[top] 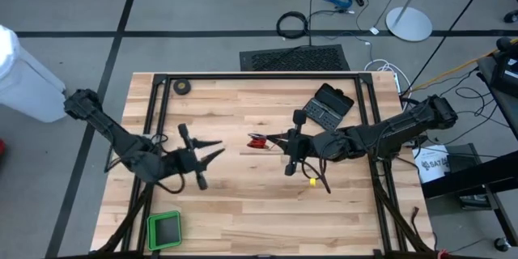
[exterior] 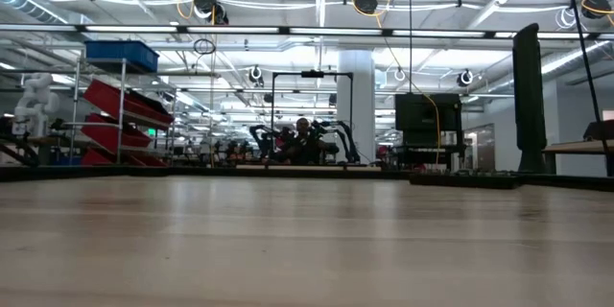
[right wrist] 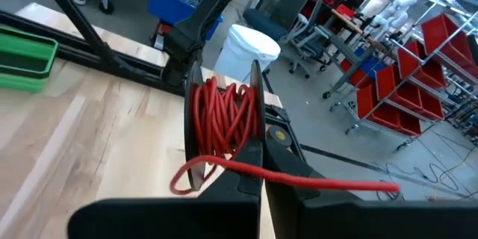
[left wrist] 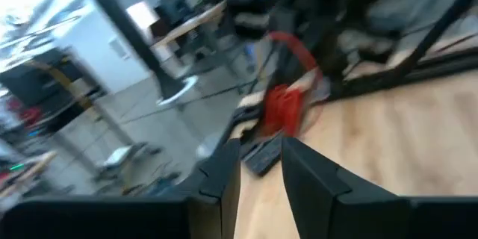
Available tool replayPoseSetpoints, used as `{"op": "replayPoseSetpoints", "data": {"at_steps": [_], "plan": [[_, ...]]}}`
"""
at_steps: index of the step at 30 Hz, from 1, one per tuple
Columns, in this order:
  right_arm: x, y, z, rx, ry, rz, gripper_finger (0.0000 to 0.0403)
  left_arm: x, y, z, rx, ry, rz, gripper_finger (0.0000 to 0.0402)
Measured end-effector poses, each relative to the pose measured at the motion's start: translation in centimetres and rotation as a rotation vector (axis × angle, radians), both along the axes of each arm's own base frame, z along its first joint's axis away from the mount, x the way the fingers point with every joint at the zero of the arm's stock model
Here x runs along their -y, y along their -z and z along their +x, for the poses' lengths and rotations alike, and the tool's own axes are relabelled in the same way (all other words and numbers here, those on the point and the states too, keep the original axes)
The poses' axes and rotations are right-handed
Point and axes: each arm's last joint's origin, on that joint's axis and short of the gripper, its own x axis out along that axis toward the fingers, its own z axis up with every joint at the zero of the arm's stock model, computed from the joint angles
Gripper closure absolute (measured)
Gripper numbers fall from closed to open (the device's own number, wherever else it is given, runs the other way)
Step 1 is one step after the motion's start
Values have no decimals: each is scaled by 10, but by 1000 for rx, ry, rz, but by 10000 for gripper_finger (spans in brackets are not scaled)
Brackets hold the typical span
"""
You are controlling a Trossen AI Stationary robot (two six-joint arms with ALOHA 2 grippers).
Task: Coil cords
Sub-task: Coil the red wire into the spool
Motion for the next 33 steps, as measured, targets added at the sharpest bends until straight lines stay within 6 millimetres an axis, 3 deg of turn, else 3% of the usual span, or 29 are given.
{"op": "replayPoseSetpoints", "data": {"at_steps": [9, 16, 21, 30, 33], "plan": [[0, 0, 0, 22, 13, 69, 403, 14, -2, 0, 33, 182, -57, 297], [2, 0, 0, 39, 33, 128, 403, 28, 22, 34, 13, 240, -72, 297], [2, 1, 0, 33, 33, 128, 403, 37, 46, 46, -51, 94, 4, 297], [3, -1, -1, 36, 33, 132, 403, 31, 34, 35, 25, -131, 1, 297], [3, -3, -2, 54, 32, 137, 403, 17, 40, 41, 97, -231, -141, 297]]}}
